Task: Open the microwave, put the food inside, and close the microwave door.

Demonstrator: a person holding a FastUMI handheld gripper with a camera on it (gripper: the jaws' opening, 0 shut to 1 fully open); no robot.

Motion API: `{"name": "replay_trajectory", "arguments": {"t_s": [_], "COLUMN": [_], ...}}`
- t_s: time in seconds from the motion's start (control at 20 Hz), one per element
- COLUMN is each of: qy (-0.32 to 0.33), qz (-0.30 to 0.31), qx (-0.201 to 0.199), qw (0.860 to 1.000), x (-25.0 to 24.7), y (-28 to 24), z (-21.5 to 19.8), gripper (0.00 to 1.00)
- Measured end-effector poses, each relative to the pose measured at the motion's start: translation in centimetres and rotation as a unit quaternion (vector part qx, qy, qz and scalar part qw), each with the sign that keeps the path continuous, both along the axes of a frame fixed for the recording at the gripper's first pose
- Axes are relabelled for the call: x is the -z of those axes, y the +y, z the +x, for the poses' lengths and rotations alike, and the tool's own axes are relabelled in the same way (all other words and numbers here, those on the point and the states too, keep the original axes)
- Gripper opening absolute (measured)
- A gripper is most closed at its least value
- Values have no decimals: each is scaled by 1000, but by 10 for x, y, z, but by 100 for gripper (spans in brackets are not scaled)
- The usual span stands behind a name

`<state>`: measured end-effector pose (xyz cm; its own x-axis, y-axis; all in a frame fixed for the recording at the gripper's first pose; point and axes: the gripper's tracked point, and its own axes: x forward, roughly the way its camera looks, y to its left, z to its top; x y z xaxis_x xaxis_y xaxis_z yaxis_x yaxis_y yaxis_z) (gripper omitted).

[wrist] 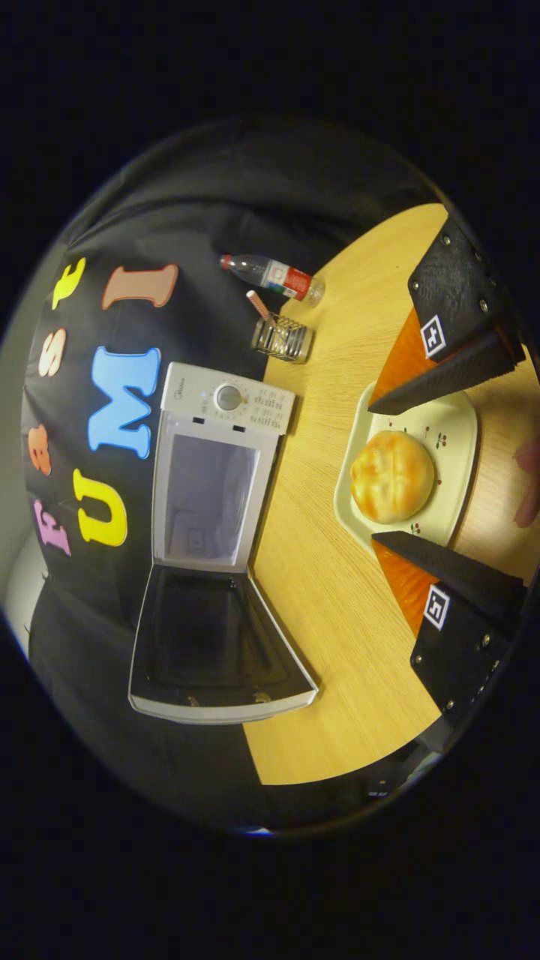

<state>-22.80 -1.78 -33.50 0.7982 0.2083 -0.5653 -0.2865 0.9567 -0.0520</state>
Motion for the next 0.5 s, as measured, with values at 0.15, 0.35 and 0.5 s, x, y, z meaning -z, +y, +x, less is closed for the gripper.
{"name": "replay_trajectory", "arguments": {"t_s": [0.15,0.35,0.5], "qy": [74,103,105], "qz": [35,28,37], "qx": [-11,8,-1], "qw": [997,994,994], "x": [18,28,25], "y": [7,-2,4], "z": [-8,2,6], "gripper": [94,96,89]}}
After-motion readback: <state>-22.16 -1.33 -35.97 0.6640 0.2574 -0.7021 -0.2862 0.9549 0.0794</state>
